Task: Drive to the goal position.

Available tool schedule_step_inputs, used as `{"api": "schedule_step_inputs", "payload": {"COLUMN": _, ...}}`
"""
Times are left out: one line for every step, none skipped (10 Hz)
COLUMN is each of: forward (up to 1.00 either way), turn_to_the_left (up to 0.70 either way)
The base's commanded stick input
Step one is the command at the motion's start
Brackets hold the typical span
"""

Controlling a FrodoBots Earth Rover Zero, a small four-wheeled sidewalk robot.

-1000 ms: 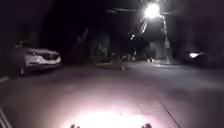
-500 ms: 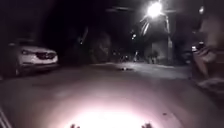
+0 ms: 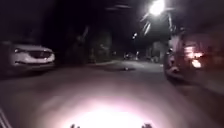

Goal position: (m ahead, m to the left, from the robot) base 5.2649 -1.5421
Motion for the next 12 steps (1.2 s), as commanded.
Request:
{"api": "schedule_step_inputs", "payload": {"forward": 0.85, "turn_to_the_left": 0.00}}
{"api": "schedule_step_inputs", "payload": {"forward": 0.85, "turn_to_the_left": 0.00}}
{"api": "schedule_step_inputs", "payload": {"forward": 0.85, "turn_to_the_left": 0.00}}
{"api": "schedule_step_inputs", "payload": {"forward": 0.85, "turn_to_the_left": 0.00}}
{"api": "schedule_step_inputs", "payload": {"forward": 0.85, "turn_to_the_left": 0.00}}
{"api": "schedule_step_inputs", "payload": {"forward": 0.85, "turn_to_the_left": 0.00}}
{"api": "schedule_step_inputs", "payload": {"forward": 0.85, "turn_to_the_left": 0.00}}
{"api": "schedule_step_inputs", "payload": {"forward": 0.85, "turn_to_the_left": 0.00}}
{"api": "schedule_step_inputs", "payload": {"forward": 0.85, "turn_to_the_left": 0.00}}
{"api": "schedule_step_inputs", "payload": {"forward": 0.85, "turn_to_the_left": 0.00}}
{"api": "schedule_step_inputs", "payload": {"forward": 0.85, "turn_to_the_left": 0.00}}
{"api": "schedule_step_inputs", "payload": {"forward": 0.85, "turn_to_the_left": 0.00}}
